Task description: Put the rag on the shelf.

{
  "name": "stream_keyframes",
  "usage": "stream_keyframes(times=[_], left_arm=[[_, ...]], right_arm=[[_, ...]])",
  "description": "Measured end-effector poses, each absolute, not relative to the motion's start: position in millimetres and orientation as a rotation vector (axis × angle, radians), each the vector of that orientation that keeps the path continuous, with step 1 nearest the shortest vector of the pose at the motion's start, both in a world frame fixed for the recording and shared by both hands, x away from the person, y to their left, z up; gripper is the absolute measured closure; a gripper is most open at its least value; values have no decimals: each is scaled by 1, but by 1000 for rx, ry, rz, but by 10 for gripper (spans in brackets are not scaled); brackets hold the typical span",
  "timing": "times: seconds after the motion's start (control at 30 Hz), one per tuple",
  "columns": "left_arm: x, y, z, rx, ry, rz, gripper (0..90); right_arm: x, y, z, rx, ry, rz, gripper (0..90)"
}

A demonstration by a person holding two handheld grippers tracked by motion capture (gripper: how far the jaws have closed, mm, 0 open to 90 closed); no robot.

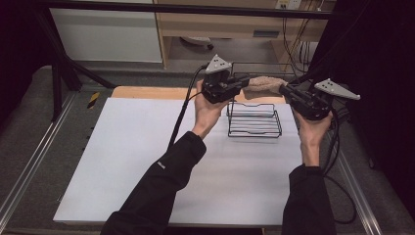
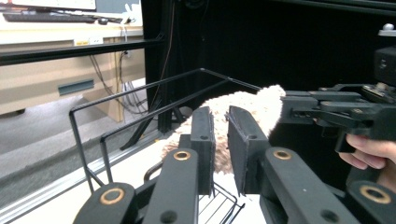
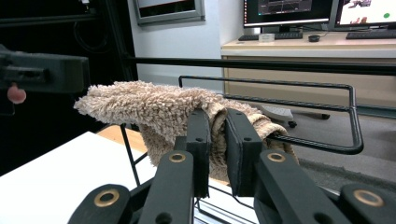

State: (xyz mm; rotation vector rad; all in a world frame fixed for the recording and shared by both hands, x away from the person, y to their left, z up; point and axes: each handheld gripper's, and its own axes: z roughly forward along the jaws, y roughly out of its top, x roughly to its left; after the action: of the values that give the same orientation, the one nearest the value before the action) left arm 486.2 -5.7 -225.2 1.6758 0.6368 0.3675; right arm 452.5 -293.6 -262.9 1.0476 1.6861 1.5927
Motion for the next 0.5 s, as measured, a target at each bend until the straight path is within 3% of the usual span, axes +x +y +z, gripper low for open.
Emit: stream_keyframes(times=[0.5], left_arm=[[488,-14,-243,1765,631,305,871]], right_arm=[[448,-294,-266,1036,1704,1579,752]])
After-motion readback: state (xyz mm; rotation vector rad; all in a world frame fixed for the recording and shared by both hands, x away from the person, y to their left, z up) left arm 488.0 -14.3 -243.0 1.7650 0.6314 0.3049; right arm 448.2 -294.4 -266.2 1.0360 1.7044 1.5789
